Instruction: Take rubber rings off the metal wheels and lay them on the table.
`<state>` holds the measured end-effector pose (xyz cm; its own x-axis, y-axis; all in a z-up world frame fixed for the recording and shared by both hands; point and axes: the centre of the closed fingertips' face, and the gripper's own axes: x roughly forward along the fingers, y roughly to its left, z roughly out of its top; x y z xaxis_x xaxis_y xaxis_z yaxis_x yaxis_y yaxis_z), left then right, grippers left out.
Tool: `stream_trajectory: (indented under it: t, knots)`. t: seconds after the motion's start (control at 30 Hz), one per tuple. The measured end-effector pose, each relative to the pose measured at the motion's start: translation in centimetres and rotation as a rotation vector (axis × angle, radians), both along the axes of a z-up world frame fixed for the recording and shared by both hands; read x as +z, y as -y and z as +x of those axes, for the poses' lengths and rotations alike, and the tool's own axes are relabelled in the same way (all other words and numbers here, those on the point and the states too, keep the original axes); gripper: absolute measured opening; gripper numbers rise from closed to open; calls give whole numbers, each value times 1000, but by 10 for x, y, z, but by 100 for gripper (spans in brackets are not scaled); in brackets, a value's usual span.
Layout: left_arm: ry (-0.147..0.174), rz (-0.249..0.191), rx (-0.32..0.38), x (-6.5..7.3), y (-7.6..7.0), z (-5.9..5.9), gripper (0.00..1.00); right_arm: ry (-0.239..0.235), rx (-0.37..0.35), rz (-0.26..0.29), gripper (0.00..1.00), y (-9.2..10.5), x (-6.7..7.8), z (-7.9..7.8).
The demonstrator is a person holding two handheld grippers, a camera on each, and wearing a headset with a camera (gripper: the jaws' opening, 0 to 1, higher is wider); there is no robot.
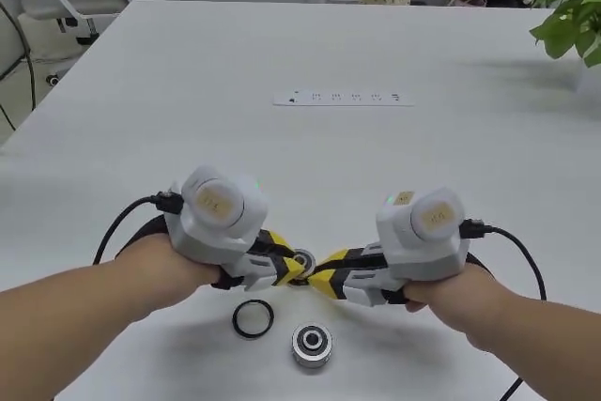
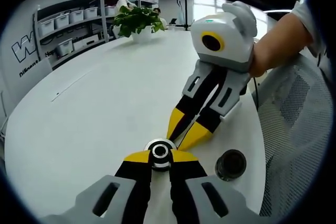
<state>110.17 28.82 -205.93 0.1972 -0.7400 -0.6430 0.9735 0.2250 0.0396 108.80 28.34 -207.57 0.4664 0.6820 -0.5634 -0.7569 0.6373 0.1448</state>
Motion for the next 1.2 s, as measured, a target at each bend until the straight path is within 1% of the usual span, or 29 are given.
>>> stream_trajectory:
  t: [0.1, 0.23, 0.43, 0.7, 0.93, 1.0, 1.13, 1.2]
  knots:
    - [0, -1, 3, 0, 0, 1, 8, -4, -4, 1, 6, 0, 0, 0]
    - [0, -3, 4, 0, 0, 0, 8, -19, -18, 11, 0, 2, -1, -1]
    - [3, -1, 8, 0, 0, 0, 8, -38, -41, 21, 0, 4, 0, 0]
    - [7, 3, 9, 0, 1, -1, 8, -73, -89, 71, 0, 8, 3, 1]
    - [6, 3, 13, 0, 1, -3, 7, -87, -128, 90, 0, 12, 4, 3]
    - [5, 2, 10, 0, 1, -4, 7, -100, -159, 140, 0, 11, 9, 7]
    - [7, 2, 13, 0, 2, -4, 7, -105, -167, 143, 0, 13, 9, 7]
    - [7, 2, 14, 0, 3, -3, 7, -116, -180, 166, 0, 13, 11, 7]
